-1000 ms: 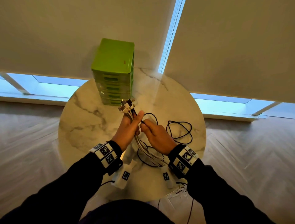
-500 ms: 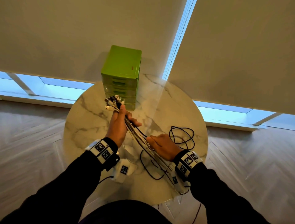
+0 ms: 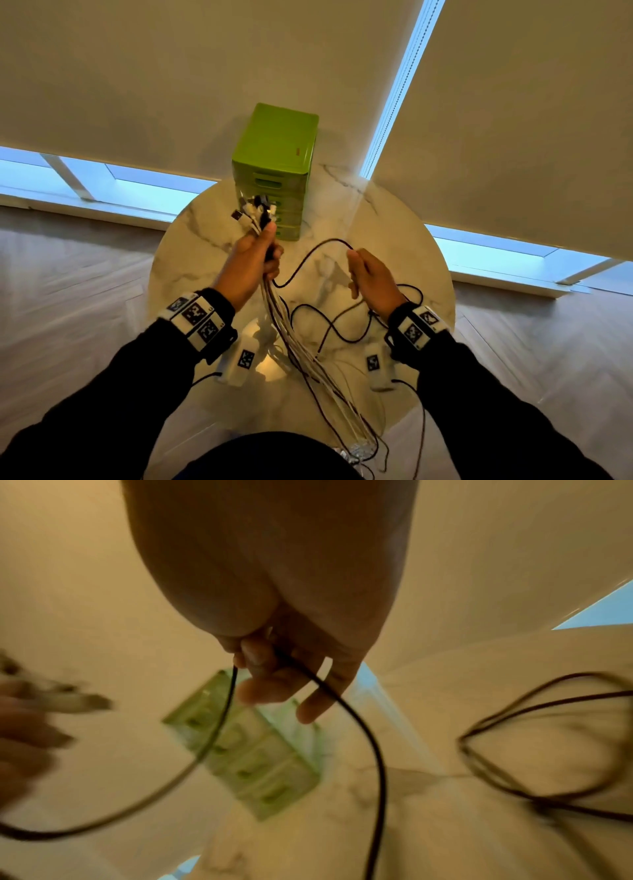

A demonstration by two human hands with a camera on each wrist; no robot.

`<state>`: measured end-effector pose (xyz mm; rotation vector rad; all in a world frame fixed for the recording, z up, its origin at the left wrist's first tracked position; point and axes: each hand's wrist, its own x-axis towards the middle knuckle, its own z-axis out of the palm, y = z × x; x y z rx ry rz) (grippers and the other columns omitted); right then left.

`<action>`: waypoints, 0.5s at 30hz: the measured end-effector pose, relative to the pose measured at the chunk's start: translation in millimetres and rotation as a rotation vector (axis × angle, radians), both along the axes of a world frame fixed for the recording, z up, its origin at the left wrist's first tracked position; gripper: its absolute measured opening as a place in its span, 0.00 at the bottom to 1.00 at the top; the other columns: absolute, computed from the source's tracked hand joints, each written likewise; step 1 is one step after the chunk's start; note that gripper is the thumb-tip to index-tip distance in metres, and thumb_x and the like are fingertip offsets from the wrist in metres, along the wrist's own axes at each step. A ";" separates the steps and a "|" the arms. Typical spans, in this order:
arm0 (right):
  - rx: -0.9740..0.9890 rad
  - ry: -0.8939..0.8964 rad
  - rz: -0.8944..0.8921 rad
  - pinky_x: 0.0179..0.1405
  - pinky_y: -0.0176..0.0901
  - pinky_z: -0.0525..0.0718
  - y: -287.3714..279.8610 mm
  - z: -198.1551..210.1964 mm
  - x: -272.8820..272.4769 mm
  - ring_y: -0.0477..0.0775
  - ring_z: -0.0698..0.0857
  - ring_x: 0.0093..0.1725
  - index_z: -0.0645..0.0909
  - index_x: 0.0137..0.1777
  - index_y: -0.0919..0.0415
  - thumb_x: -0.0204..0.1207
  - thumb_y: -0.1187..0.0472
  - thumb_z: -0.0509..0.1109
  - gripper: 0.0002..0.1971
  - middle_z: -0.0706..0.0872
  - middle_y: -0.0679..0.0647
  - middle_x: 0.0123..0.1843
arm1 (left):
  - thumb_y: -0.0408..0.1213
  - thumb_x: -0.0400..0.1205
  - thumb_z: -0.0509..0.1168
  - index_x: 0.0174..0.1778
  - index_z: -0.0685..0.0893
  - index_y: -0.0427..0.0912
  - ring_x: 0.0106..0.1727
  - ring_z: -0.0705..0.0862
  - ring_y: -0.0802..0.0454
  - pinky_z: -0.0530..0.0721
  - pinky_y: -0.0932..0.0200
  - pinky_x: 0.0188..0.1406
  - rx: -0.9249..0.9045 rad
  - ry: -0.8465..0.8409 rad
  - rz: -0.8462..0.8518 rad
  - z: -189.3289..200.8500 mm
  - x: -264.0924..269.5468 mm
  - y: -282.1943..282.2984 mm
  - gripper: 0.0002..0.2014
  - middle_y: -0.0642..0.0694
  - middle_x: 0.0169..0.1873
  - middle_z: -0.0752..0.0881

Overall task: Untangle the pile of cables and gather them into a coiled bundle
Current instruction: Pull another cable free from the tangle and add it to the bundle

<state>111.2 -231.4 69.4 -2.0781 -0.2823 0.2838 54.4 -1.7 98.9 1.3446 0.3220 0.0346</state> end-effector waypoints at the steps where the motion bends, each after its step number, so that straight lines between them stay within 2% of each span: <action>1: 0.036 -0.034 0.031 0.35 0.53 0.80 14.3 10.3 -1.1 0.54 0.78 0.28 0.71 0.38 0.53 0.90 0.48 0.58 0.18 0.76 0.47 0.30 | 0.50 0.91 0.57 0.39 0.75 0.44 0.24 0.67 0.55 0.69 0.60 0.25 0.004 0.010 -0.004 -1.5 -1.2 -7.5 0.18 0.49 0.29 0.79; 3: -0.005 -0.139 0.159 0.38 0.50 0.80 38.6 22.2 -8.3 0.54 0.79 0.33 0.72 0.42 0.50 0.90 0.48 0.57 0.14 0.78 0.47 0.34 | 0.51 0.91 0.56 0.41 0.78 0.42 0.25 0.69 0.55 0.71 0.59 0.25 0.020 0.026 0.016 -3.5 -2.8 -18.7 0.19 0.48 0.31 0.80; 5: -0.075 -0.204 0.301 0.42 0.48 0.80 54.7 27.1 -18.1 0.51 0.83 0.38 0.75 0.48 0.45 0.90 0.48 0.56 0.10 0.84 0.45 0.39 | 0.53 0.91 0.56 0.45 0.79 0.40 0.26 0.70 0.54 0.71 0.58 0.26 0.029 0.033 0.049 -4.3 -2.6 -24.4 0.20 0.47 0.30 0.78; 7: -0.101 -0.237 0.388 0.44 0.44 0.80 63.5 28.3 -22.9 0.47 0.85 0.43 0.78 0.59 0.46 0.91 0.48 0.54 0.11 0.89 0.43 0.46 | 0.55 0.90 0.57 0.45 0.80 0.39 0.28 0.72 0.51 0.71 0.56 0.28 0.003 0.022 0.087 -4.1 -2.6 -25.1 0.21 0.43 0.30 0.74; 9: -0.137 -0.259 0.443 0.44 0.42 0.81 65.7 28.6 -24.7 0.44 0.85 0.44 0.78 0.63 0.47 0.91 0.46 0.52 0.14 0.90 0.44 0.50 | 0.57 0.88 0.59 0.42 0.81 0.43 0.32 0.75 0.47 0.73 0.53 0.33 -0.005 0.006 0.117 -4.6 -3.5 -24.4 0.21 0.41 0.32 0.75; 10: -0.155 -0.268 0.466 0.44 0.43 0.81 64.3 28.5 -24.5 0.45 0.85 0.44 0.77 0.61 0.44 0.90 0.44 0.51 0.14 0.90 0.45 0.49 | 0.58 0.87 0.59 0.38 0.82 0.46 0.34 0.75 0.46 0.74 0.51 0.36 0.003 0.002 0.120 -4.2 -4.6 -24.8 0.21 0.42 0.32 0.76; 12: -0.180 -0.240 0.515 0.42 0.49 0.83 58.9 28.3 -25.8 0.51 0.85 0.41 0.73 0.51 0.40 0.89 0.41 0.50 0.12 0.88 0.47 0.44 | 0.57 0.86 0.59 0.31 0.80 0.51 0.33 0.75 0.49 0.74 0.49 0.40 -0.013 -0.034 0.143 -1.9 -6.2 -25.6 0.21 0.46 0.29 0.76; 13: -0.182 -0.200 0.543 0.43 0.51 0.83 54.5 27.2 -27.0 0.51 0.85 0.39 0.71 0.47 0.42 0.90 0.41 0.50 0.14 0.86 0.48 0.40 | 0.54 0.89 0.58 0.32 0.78 0.50 0.32 0.76 0.50 0.76 0.49 0.40 -0.064 -0.054 0.181 0.7 -5.0 -25.7 0.21 0.48 0.28 0.76; 15: -0.152 -0.090 0.590 0.42 0.46 0.80 40.6 18.8 -31.2 0.47 0.80 0.35 0.71 0.42 0.49 0.91 0.44 0.50 0.18 0.81 0.47 0.35 | 0.47 0.92 0.55 0.37 0.74 0.44 0.31 0.80 0.50 0.84 0.49 0.37 -0.239 -0.078 0.277 9.1 -0.8 -22.6 0.18 0.48 0.29 0.77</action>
